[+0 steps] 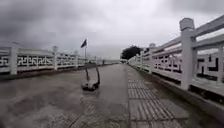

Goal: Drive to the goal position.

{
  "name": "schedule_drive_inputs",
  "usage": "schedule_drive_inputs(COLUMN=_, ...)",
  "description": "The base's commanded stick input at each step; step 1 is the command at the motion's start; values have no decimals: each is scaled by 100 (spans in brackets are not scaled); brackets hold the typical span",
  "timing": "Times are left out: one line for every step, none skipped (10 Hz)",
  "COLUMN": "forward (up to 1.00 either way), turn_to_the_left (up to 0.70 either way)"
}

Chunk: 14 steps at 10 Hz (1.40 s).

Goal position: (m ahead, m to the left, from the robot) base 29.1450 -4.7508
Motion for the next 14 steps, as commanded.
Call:
schedule_drive_inputs(forward=69, turn_to_the_left=1)
schedule_drive_inputs(forward=69, turn_to_the_left=1)
schedule_drive_inputs(forward=69, turn_to_the_left=1)
schedule_drive_inputs(forward=69, turn_to_the_left=1)
schedule_drive_inputs(forward=69, turn_to_the_left=1)
schedule_drive_inputs(forward=69, turn_to_the_left=1)
schedule_drive_inputs(forward=69, turn_to_the_left=1)
schedule_drive_inputs(forward=69, turn_to_the_left=1)
schedule_drive_inputs(forward=69, turn_to_the_left=1)
schedule_drive_inputs(forward=69, turn_to_the_left=1)
schedule_drive_inputs(forward=69, turn_to_the_left=1)
schedule_drive_inputs(forward=69, turn_to_the_left=1)
schedule_drive_inputs(forward=69, turn_to_the_left=1)
schedule_drive_inputs(forward=69, turn_to_the_left=1)
